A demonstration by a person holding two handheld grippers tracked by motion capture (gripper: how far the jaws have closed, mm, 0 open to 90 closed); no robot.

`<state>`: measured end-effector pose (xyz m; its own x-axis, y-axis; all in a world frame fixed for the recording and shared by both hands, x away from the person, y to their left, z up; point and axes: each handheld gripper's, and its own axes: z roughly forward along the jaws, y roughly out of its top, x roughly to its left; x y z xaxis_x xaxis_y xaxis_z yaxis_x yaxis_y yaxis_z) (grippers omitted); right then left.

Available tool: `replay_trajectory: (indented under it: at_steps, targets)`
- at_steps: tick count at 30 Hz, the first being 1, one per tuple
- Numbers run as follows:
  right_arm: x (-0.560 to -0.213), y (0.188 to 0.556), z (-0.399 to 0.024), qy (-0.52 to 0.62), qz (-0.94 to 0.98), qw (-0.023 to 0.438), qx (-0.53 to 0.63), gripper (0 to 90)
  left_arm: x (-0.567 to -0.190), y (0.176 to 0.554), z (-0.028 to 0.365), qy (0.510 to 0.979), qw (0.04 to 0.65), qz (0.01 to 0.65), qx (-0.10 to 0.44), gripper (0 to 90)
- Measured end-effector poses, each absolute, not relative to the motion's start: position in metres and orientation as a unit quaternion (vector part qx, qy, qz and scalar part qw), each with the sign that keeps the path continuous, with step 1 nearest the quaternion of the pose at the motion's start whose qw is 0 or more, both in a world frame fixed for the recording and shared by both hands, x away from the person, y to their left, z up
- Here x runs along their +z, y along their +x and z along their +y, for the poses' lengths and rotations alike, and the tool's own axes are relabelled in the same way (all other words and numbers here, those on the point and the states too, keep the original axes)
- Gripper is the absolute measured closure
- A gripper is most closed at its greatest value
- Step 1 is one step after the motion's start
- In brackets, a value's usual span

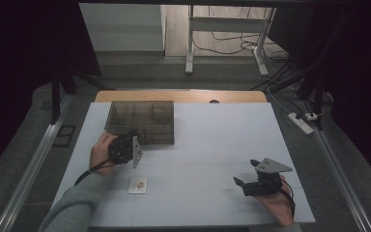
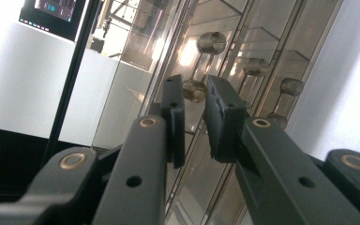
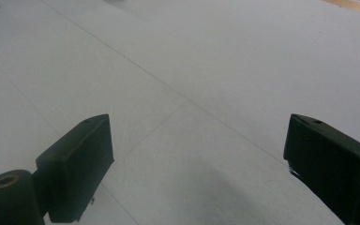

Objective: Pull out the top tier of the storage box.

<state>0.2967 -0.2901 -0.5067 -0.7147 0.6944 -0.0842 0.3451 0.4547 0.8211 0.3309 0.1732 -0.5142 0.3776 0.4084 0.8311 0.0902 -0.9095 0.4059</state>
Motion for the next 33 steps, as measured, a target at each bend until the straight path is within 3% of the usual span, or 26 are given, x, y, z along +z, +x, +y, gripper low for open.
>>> replay_trajectory:
  at_steps: [33]
  targets:
    - [-0.5065,0.2965,-0.2901,0.313,0.827,0.210,0.417,8.0,-0.5154,0.3300,0.1696,0.814,0.123,0.128,0.552,78.6]
